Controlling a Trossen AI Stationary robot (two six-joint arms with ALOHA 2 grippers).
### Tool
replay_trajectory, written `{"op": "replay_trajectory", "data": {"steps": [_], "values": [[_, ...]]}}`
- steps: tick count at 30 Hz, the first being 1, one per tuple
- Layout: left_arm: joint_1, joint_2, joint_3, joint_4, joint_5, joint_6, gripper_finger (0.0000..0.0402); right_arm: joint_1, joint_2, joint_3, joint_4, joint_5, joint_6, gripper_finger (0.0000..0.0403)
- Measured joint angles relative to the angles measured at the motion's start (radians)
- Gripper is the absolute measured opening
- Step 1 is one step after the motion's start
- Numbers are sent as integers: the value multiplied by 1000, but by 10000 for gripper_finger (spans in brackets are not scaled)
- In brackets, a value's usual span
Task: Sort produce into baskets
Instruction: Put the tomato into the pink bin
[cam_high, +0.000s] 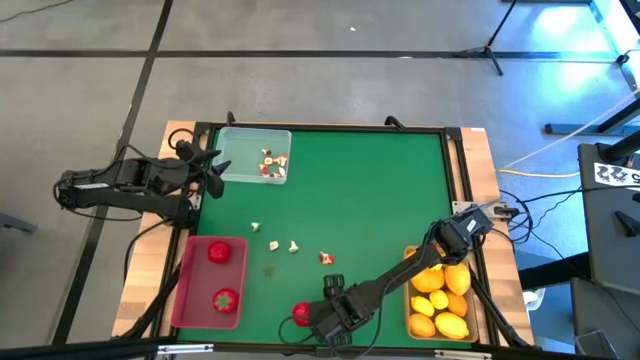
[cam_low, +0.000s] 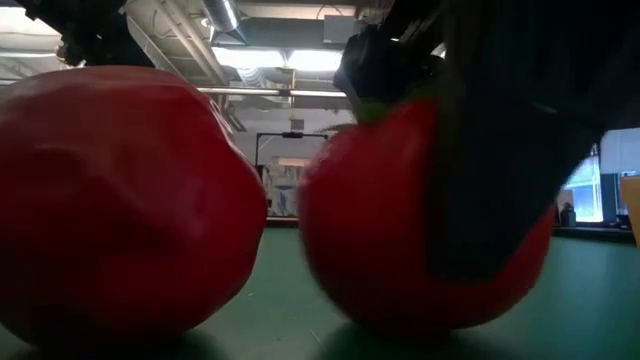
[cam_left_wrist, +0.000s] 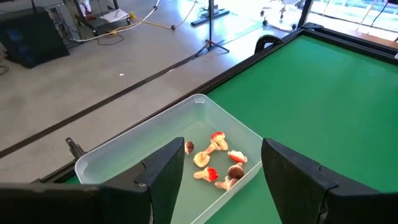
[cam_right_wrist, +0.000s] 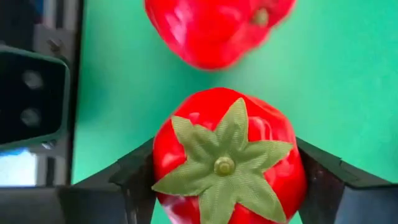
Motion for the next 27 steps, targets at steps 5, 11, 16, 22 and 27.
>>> {"op": "replay_trajectory", "data": {"steps": [5,11,16,22,27], "values": [[0,0,0,0,0,0,210,-4,-35,-2,-38,72,-23,294],[0,0,0,0,0,3,210,-49,-126,-2,-88,195,-37,288],[0,0,0,0,0,3,210,-124,-174,0,56,270,-111,281],[0,0,0,-1,0,-6,210,-214,-148,0,398,216,-317,290],[0,0,0,0,0,7,210,-283,-109,-1,682,122,-429,286]]}}
